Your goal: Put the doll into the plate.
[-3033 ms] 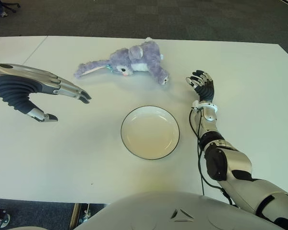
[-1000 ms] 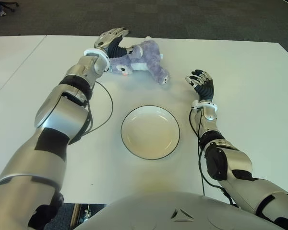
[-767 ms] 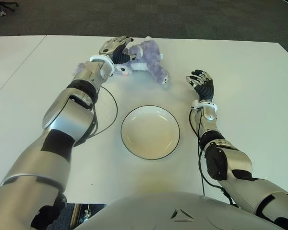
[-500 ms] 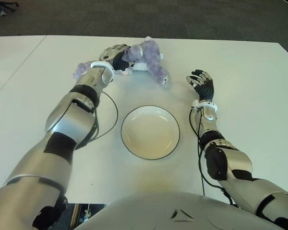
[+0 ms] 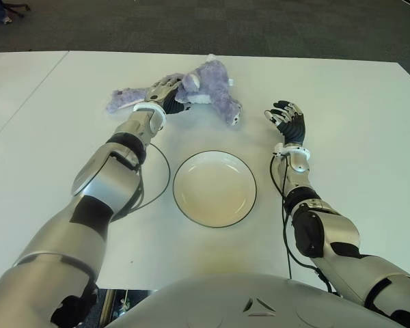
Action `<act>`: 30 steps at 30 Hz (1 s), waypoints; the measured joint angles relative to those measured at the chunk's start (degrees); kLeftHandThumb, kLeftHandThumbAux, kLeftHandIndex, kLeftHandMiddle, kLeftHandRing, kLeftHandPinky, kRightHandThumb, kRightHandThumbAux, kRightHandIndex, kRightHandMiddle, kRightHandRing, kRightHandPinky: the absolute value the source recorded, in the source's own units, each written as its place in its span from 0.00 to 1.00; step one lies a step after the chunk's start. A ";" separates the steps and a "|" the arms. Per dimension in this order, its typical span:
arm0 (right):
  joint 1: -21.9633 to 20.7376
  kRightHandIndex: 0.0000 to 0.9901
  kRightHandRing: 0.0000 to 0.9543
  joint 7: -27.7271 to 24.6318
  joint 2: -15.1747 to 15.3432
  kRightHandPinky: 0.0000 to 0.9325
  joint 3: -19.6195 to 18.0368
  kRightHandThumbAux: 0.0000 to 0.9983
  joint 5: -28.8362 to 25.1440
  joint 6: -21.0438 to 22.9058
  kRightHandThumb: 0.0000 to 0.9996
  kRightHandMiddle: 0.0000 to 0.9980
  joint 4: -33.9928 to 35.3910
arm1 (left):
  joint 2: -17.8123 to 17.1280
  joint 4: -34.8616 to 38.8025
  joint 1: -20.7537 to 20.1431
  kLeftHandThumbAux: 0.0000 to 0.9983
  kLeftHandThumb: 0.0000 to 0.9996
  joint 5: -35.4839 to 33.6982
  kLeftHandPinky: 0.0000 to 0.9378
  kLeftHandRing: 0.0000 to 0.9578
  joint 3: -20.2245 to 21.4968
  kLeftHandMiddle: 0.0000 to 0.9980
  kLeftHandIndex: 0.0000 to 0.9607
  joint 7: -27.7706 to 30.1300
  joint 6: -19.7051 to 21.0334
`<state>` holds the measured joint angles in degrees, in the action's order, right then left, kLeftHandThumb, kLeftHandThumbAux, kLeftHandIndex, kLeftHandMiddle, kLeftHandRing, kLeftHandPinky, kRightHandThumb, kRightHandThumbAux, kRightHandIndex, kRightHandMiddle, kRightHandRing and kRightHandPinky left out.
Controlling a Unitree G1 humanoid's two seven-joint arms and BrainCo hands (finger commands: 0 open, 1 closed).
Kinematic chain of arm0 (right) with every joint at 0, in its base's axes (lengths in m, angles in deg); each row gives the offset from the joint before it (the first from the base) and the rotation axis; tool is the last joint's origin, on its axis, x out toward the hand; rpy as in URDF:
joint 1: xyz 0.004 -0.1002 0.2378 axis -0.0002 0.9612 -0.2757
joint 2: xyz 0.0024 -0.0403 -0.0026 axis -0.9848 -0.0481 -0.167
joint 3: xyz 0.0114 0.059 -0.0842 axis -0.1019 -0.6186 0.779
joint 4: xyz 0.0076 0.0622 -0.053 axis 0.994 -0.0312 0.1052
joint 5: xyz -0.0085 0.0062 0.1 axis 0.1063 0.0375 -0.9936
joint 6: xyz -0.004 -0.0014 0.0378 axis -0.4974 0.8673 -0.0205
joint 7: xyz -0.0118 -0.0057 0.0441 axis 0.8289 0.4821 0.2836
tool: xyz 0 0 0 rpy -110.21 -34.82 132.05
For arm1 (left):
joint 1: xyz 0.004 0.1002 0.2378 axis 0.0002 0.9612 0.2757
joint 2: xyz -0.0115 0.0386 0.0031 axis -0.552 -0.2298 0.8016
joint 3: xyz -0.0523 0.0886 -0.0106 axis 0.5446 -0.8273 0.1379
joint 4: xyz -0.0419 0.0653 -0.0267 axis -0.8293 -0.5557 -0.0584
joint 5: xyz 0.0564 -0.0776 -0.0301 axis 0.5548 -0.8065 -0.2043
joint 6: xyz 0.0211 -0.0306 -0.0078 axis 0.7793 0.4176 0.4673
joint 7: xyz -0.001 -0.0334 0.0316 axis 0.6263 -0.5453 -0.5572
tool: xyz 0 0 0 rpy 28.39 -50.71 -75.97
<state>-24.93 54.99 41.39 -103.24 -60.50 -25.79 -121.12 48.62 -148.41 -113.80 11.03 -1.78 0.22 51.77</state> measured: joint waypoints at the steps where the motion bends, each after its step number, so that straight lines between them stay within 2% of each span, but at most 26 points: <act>1: 0.01 0.31 0.35 0.00 0.01 0.36 0.01 0.84 0.00 0.00 0.20 0.33 0.00 | 0.12 0.01 0.00 0.42 0.42 -0.01 0.00 0.00 0.05 0.00 0.06 0.02 0.04; 7: 0.05 0.29 0.35 0.54 0.02 0.36 0.25 0.84 0.27 -0.10 0.17 0.33 0.00 | 0.61 0.04 0.00 0.44 0.41 0.00 0.00 0.00 0.10 0.00 0.09 0.17 0.70; 12: 0.09 0.30 0.36 1.02 0.02 0.38 0.48 0.85 0.62 -0.20 0.21 0.33 0.00 | 0.85 0.11 0.00 0.44 0.35 0.03 0.00 0.00 0.05 0.00 0.09 0.17 1.24; 15: 0.12 0.30 0.35 1.20 0.03 0.36 0.55 0.84 0.74 -0.22 0.20 0.33 0.00 | 1.09 0.12 0.00 0.47 0.31 0.06 0.00 0.00 -0.09 0.00 0.08 0.15 1.56; 16: 0.13 0.29 0.35 1.25 0.04 0.36 0.57 0.84 0.77 -0.22 0.20 0.33 0.00 | 1.18 0.14 0.00 0.51 0.25 0.09 0.00 0.00 -0.16 0.00 0.06 0.14 1.69; 21: 0.17 0.30 0.35 1.45 0.05 0.36 0.65 0.85 0.91 -0.26 0.21 0.33 0.00 | 1.86 0.15 0.02 0.56 0.15 0.39 0.00 0.00 -0.47 0.00 0.00 -0.60 2.77; 23: 0.17 0.30 0.35 1.48 0.05 0.36 0.73 0.85 0.95 -0.29 0.21 0.33 0.00 | 2.20 0.15 0.06 0.57 0.18 0.73 0.00 0.00 -0.61 0.00 0.00 -1.23 3.41; 30: 0.18 0.30 0.35 1.46 0.06 0.36 0.85 0.85 0.95 -0.34 0.20 0.33 0.00 | 3.35 0.03 0.31 0.53 0.40 3.24 0.01 0.00 -2.71 0.00 0.00 -4.58 6.97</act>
<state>-24.75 56.45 41.45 -102.39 -59.55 -26.13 -121.12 51.96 -148.39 -113.50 14.28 -4.49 -4.37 58.73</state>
